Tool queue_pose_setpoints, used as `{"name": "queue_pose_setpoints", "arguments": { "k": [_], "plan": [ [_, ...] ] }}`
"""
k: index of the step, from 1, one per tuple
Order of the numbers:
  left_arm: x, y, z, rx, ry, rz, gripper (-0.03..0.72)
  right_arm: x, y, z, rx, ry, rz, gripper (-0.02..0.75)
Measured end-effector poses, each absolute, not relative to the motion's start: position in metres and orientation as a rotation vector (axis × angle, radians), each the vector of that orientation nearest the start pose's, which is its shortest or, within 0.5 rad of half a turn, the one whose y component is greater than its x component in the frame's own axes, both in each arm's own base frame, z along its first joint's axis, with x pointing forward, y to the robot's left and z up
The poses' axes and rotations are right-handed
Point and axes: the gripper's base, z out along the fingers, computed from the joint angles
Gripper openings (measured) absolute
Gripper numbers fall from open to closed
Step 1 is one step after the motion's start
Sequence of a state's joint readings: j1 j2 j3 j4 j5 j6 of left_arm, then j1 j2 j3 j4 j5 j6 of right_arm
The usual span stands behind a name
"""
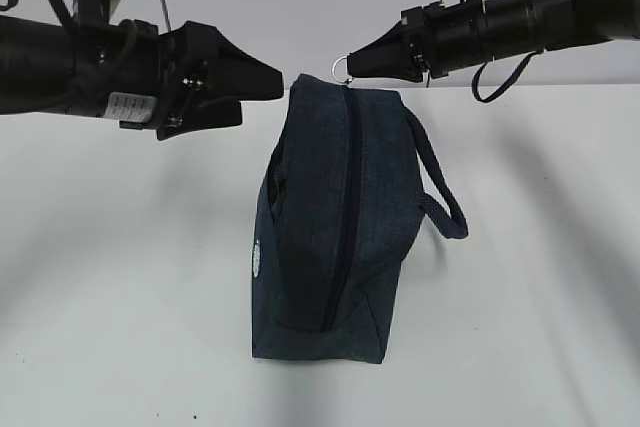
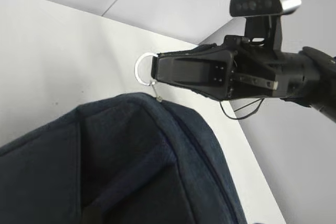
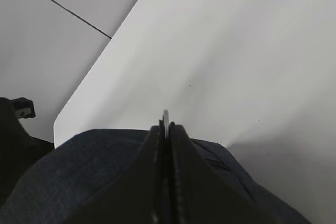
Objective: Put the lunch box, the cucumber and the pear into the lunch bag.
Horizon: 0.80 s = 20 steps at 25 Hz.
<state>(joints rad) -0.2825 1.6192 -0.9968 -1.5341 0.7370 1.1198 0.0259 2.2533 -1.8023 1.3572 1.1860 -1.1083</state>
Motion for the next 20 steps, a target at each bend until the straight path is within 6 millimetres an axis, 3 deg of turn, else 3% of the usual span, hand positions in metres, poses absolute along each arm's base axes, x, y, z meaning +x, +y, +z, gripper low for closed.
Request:
{"name": "queue_pose_setpoints", "arguments": {
  "k": [8, 15, 18, 20],
  "plan": [
    [0.350, -0.168, 0.259, 0.360, 2.129, -1.157, 0.486, 0.473, 0.095, 0.220, -0.590, 2.064, 1.315, 0.006],
    [0.368, -0.188, 0.239, 0.391, 2.166, -1.133, 0.472, 0.473, 0.095, 0.220, -0.591, 2.064, 1.316, 0.006],
    [0.367, -0.196, 0.232, 0.421, 2.184, -1.122, 0.376, 0.474, 0.095, 0.221, -0.585, 2.062, 1.320, 0.006],
    [0.366, -0.197, 0.231, 0.439, 2.189, -1.114, 0.224, 0.474, 0.095, 0.221, -0.584, 2.061, 1.321, 0.006]
  ]
}}
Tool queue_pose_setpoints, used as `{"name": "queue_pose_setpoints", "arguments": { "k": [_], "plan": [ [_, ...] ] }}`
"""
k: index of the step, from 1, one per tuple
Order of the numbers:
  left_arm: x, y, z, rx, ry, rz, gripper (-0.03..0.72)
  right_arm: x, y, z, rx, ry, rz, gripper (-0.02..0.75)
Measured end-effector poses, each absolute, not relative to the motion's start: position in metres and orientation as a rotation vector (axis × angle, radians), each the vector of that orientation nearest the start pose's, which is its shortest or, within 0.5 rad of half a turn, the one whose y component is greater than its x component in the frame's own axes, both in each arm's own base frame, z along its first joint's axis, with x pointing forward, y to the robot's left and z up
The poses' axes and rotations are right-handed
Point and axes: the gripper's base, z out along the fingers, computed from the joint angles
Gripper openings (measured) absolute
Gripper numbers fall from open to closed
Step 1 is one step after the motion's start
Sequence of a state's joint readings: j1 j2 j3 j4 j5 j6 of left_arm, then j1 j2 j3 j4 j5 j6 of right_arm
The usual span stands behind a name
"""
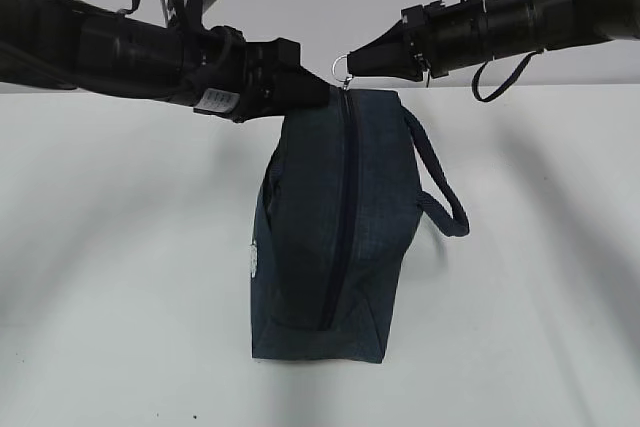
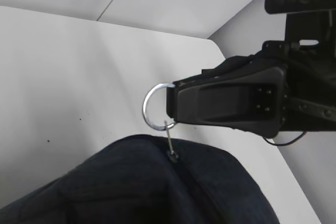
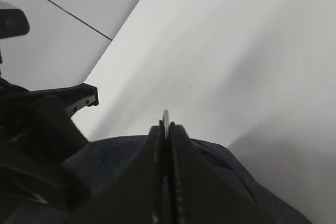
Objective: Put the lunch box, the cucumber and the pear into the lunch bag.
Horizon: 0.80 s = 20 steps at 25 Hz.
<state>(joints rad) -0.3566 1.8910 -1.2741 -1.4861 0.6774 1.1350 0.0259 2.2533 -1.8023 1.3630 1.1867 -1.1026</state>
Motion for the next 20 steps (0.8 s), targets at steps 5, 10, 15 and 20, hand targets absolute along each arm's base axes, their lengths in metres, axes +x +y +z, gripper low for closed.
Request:
{"name": "queue_pose_setpoints", "arguments": {
  "k": [5, 10, 15, 20],
  "plan": [
    [0.364, -0.198, 0.231, 0.465, 2.191, -1.118, 0.011, 0.474, 0.090, 0.220, -0.577, 2.065, 1.312, 0.006],
    [0.361, -0.200, 0.232, 0.503, 2.182, -1.155, 0.008, 0.477, 0.086, 0.209, -0.555, 2.091, 1.321, 0.006],
    [0.356, -0.200, 0.239, 0.561, 2.157, -1.177, 0.008, 0.479, 0.086, 0.200, -0.540, 2.107, 1.332, 0.006],
    [0.347, -0.200, 0.255, 0.644, 2.112, -1.205, 0.007, 0.481, 0.085, 0.198, -0.530, 2.116, 1.304, 0.006]
  ]
}}
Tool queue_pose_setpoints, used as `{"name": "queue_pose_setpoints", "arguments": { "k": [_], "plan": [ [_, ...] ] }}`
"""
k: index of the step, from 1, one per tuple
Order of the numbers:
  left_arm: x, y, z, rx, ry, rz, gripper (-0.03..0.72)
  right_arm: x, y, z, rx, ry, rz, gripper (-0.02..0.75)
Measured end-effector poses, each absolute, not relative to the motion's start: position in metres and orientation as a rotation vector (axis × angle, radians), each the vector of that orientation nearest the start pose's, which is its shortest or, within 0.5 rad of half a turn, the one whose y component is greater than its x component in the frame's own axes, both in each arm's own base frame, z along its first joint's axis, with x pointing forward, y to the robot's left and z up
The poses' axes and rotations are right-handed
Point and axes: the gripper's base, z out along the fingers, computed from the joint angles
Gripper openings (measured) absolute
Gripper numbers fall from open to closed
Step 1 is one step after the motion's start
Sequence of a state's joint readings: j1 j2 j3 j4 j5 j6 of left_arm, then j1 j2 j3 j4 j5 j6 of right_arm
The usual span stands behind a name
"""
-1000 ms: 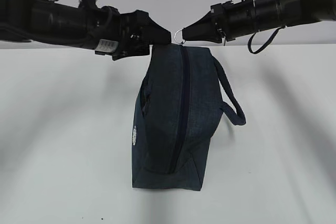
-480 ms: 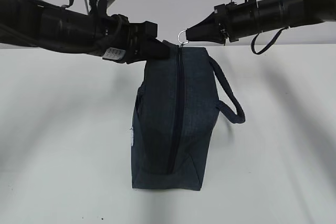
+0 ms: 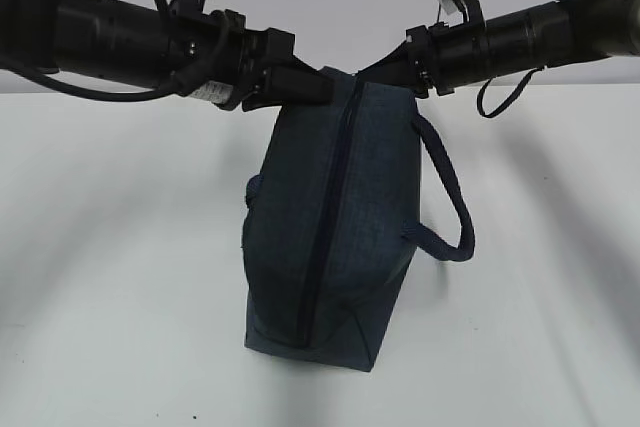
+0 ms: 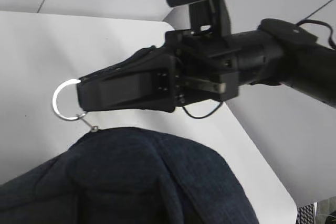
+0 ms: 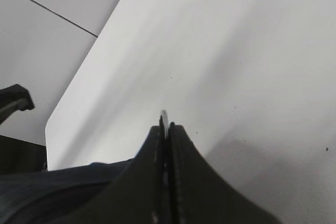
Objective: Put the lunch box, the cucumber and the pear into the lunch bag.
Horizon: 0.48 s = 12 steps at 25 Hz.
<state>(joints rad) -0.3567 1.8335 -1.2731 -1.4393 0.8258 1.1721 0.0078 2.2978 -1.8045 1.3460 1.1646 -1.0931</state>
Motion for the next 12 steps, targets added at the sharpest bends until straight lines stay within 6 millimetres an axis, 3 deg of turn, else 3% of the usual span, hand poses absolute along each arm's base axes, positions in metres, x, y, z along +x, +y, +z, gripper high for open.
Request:
{"name": "queue_pose_setpoints", "arguments": {
  "k": [5, 12],
  "plan": [
    [0.340, -0.198, 0.272, 0.678, 2.066, -1.197, 0.006, 0.483, 0.084, 0.197, -0.509, 2.128, 1.274, 0.006],
    [0.342, -0.197, 0.272, 0.658, 2.066, -1.184, 0.006, 0.483, 0.083, 0.194, -0.499, 2.158, 1.250, 0.006]
  ]
}}
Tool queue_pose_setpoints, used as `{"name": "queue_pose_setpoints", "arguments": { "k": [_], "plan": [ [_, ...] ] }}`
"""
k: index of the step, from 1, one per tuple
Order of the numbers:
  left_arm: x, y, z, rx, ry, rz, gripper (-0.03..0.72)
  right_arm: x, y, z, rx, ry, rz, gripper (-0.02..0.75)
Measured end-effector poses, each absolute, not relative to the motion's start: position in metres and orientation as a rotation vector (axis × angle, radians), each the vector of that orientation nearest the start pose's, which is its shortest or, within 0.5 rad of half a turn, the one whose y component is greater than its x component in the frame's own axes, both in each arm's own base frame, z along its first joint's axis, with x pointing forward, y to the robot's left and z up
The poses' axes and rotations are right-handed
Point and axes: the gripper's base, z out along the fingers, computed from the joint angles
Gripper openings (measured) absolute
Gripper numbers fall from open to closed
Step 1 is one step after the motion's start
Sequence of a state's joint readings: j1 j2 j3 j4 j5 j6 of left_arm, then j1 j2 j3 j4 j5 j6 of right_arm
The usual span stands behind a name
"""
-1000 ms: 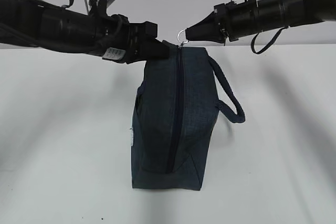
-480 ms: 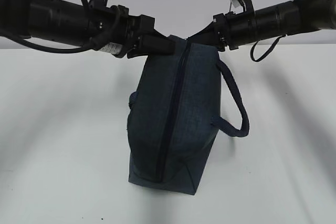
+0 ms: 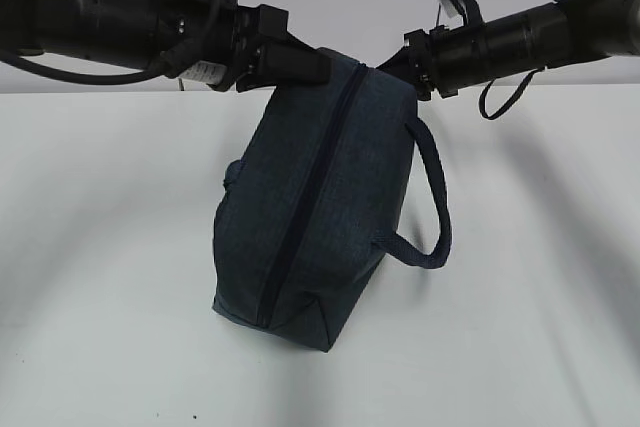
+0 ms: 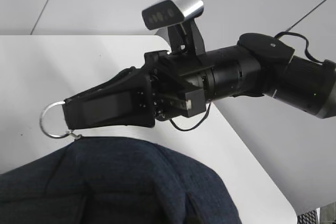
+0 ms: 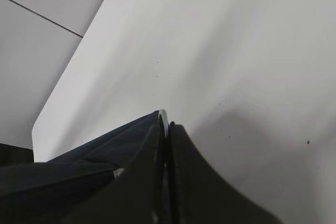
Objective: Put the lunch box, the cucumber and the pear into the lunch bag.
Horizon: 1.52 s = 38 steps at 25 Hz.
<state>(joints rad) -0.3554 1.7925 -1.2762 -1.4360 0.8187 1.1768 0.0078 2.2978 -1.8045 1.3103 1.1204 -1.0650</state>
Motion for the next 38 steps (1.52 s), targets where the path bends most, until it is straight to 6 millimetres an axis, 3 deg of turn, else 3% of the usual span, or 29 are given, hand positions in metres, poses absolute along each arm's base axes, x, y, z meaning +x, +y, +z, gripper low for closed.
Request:
{"name": "queue_pose_setpoints", "arguments": {
  "k": [3, 8, 11, 14, 16, 17, 21, 23, 30, 38],
  "plan": [
    [0.343, -0.198, 0.272, 0.650, 2.067, -1.174, 0.006, 0.485, 0.083, 0.199, -0.538, 2.135, 1.218, 0.057],
    [0.346, -0.202, 0.266, 0.636, 2.075, -1.194, 0.006, 0.492, 0.081, 0.215, -0.587, 2.089, 1.149, 0.378],
    [0.354, -0.205, 0.251, 0.571, 2.109, -1.196, 0.006, 0.495, 0.079, 0.223, -0.651, 2.098, 1.079, 0.459],
    [0.364, -0.204, 0.237, 0.486, 2.145, -1.141, 0.013, 0.494, 0.074, 0.226, -0.702, 2.186, 0.973, 0.477],
    [0.366, -0.203, 0.235, 0.471, 2.151, -1.126, 0.059, 0.492, 0.069, 0.233, -0.712, 2.262, 0.886, 0.482],
    [0.366, -0.204, 0.235, 0.476, 2.151, -1.125, 0.099, 0.490, 0.067, 0.238, -0.710, 2.292, 0.843, 0.482],
    [0.363, -0.203, 0.238, 0.556, 2.149, -1.081, 0.377, 0.483, 0.053, 0.262, -0.625, 2.423, 0.636, 0.476],
    [0.360, -0.201, 0.243, 0.608, 2.145, -1.048, 0.449, 0.478, 0.045, 0.274, -0.546, 2.482, 0.526, 0.456],
    [0.341, -0.178, 0.289, 0.701, 2.128, -0.859, 0.466, 0.445, 0.026, 0.329, -0.368, 2.579, 0.267, 0.426],
    [0.308, -0.121, 0.351, 0.614, 2.168, -0.615, 0.466, 0.403, 0.017, 0.390, -0.275, 2.539, 0.155, 0.420]
  ]
}}
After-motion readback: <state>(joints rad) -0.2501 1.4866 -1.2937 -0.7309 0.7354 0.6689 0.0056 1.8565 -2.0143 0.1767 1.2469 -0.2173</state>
